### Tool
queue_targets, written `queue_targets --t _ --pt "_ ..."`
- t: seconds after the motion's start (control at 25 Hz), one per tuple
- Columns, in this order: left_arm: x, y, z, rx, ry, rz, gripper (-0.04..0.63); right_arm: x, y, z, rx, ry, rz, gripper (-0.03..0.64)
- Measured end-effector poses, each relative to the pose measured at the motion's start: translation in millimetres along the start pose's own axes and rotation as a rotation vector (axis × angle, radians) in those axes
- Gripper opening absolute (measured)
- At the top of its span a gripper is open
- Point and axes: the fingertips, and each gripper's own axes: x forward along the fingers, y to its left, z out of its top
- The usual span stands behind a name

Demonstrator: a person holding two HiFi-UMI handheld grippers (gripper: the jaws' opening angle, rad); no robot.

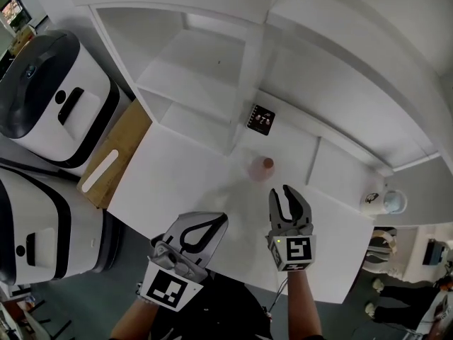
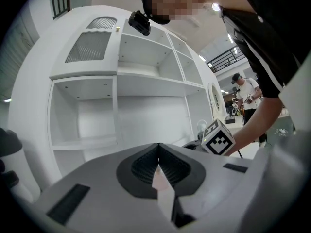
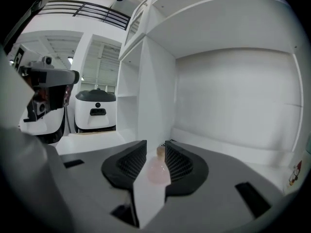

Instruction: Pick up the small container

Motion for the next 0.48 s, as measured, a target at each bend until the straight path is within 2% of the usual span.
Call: queue_targets --t 0.48 --pt "-11.6 16.4 -12.2 -0.007 0.034 0.047 0.002 55.4 -12.7 -42.9 0.02 0.104 0.007 0.146"
